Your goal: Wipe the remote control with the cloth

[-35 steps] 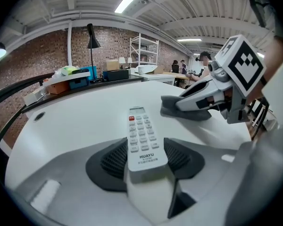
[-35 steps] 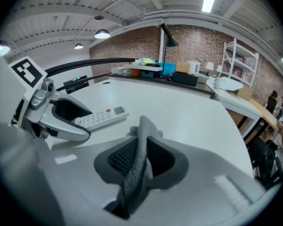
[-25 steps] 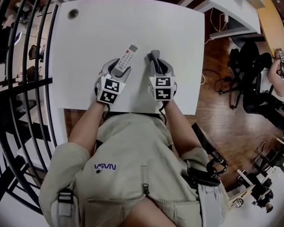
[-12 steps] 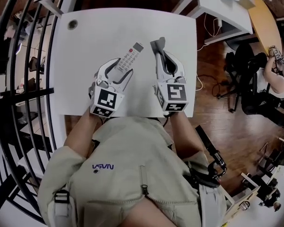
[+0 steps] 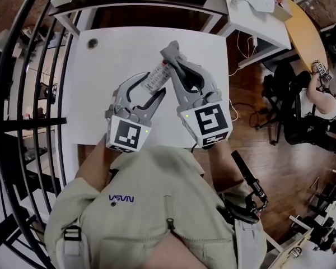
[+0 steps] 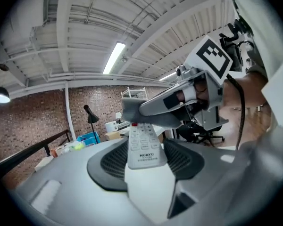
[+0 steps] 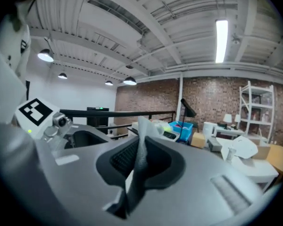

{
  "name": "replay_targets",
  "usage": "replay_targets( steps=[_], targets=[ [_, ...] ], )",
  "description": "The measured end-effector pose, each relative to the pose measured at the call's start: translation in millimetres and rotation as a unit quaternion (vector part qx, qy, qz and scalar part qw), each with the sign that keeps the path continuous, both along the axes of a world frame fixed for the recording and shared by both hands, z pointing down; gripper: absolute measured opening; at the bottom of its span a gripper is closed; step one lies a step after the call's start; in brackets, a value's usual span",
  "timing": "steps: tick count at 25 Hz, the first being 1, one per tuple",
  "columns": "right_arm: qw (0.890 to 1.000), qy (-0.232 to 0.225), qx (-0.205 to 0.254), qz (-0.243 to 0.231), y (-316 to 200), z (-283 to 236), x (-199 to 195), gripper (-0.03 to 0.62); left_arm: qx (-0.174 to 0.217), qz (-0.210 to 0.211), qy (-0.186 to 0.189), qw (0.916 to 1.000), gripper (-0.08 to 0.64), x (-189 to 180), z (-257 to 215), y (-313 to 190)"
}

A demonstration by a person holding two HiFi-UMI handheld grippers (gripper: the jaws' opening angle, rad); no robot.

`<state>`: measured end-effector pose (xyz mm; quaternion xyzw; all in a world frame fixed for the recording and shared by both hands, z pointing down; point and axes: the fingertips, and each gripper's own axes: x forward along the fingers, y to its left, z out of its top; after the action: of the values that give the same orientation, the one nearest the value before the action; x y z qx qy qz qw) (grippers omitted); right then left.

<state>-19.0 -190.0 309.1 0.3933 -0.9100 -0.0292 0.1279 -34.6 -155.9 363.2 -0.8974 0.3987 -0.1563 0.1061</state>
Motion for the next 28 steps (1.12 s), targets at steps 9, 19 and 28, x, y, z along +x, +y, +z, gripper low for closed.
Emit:
replay_targets(
  steps=[9, 19, 28],
  targets=[
    [0.986, 0.031, -0.063, -0.152, 54.6, 8.3, -50.2, 0.023, 0.016, -0.020, 0.003, 0.9997, 0.244, -4.3, -10.9, 8.1],
    [0.999, 0.045, 0.014, 0.022, -6.4, -21.7, 12.4, 0.024, 0.042, -0.007, 0.000, 0.9991, 0.244, -1.4, -21.9, 23.2],
    [0.988, 0.008, -0.050, -0.144, 62.3, -8.9, -44.0, 0.024, 0.049, -0.008, 0.004, 0.9987, 0.244, 2.1, -22.9, 23.0]
  ],
)
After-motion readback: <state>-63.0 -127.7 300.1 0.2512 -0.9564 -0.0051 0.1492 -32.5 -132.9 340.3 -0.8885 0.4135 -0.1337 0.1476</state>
